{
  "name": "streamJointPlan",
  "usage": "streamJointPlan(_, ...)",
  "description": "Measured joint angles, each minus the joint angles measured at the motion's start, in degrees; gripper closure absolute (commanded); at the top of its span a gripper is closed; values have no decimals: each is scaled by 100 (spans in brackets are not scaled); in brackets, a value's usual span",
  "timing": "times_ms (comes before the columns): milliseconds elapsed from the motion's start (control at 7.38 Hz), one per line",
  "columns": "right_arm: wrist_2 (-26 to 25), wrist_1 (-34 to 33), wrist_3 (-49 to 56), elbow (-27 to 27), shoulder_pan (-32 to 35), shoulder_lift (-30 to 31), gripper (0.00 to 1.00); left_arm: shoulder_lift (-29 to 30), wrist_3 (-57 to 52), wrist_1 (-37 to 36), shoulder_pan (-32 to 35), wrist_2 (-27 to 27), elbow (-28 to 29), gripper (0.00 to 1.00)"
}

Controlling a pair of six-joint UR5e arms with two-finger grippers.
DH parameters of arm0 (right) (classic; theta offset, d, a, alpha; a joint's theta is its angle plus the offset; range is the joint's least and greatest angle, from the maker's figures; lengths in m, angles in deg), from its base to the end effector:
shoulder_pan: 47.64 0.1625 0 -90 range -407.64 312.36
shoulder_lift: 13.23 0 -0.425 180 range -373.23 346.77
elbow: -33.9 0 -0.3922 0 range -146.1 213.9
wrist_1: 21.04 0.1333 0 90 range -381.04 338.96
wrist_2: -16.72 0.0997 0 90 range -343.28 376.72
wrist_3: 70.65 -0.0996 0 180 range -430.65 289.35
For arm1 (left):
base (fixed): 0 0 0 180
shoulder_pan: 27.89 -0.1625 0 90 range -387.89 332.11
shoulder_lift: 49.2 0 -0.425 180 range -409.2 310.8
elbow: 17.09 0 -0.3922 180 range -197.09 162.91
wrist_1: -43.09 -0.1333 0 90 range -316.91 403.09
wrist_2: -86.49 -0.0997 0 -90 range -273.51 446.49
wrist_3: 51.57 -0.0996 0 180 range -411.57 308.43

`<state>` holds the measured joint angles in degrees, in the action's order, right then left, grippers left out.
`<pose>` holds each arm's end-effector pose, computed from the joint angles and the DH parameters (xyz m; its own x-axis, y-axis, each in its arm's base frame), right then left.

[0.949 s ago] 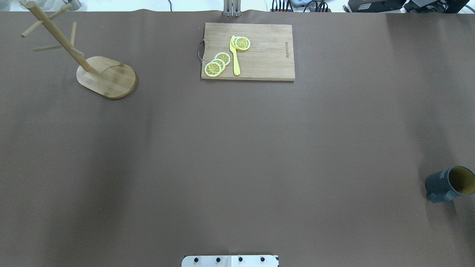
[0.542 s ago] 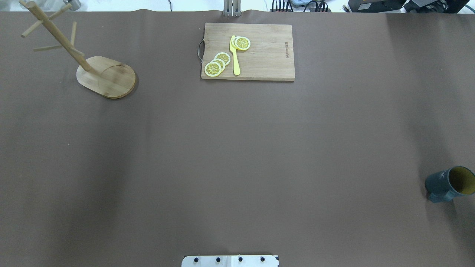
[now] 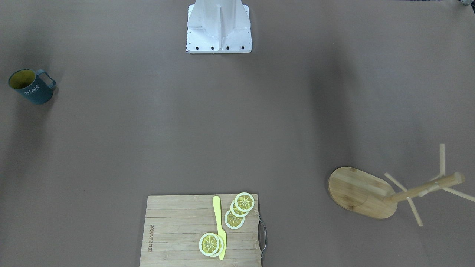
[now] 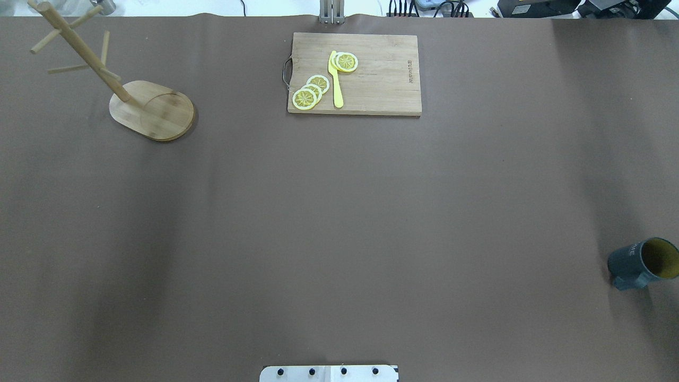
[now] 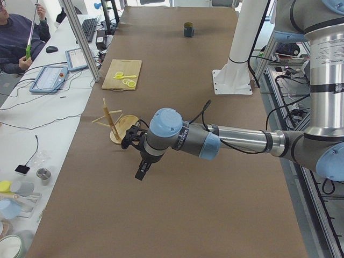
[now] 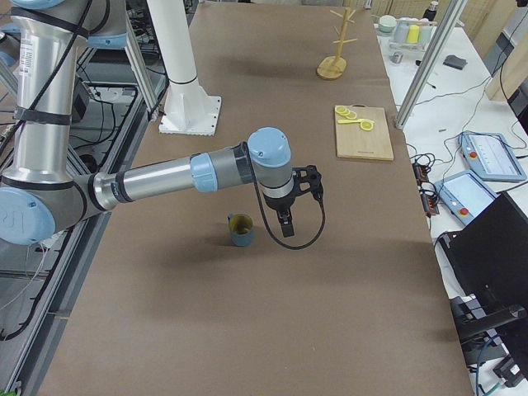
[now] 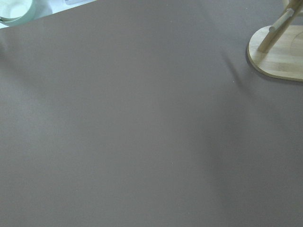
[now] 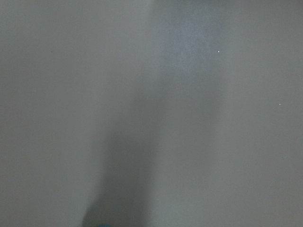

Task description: Hang cup on storage rack

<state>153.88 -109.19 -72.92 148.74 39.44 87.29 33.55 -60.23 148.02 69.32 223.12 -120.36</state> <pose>0.0389 -0.4196 0.5206 0.6701 -0.2004 0.7147 0.0224 0.9679 0.2504 -0.1174 -0.4427 0.5712 0.7234 0.3092 -0.6173 0.0084 0.8901 0.4557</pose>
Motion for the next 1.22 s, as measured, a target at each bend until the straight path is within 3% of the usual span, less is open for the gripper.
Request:
streamJointPlan(407,-151,1722,-1374,1,-771,892,1,-71,177,172,3,18,-40,1)
streamJointPlan(678,-747,2508,-2206,-19,-1597,1230,3,-142,201,250,7,20,-67,1)
streamJointPlan(814,-1040,2805,-2438,-68,-1999,1344,9,-167,200,260,9,21,-83,1)
streamJointPlan(1085,-1282,3454,-2781,-269,-2533,1547,32,-185,204,264,9,22,-87,1)
streamJointPlan(1220,-1411,3622,-2952,-352,-2797,1575,34,-187,206,265,8,22,-88,1)
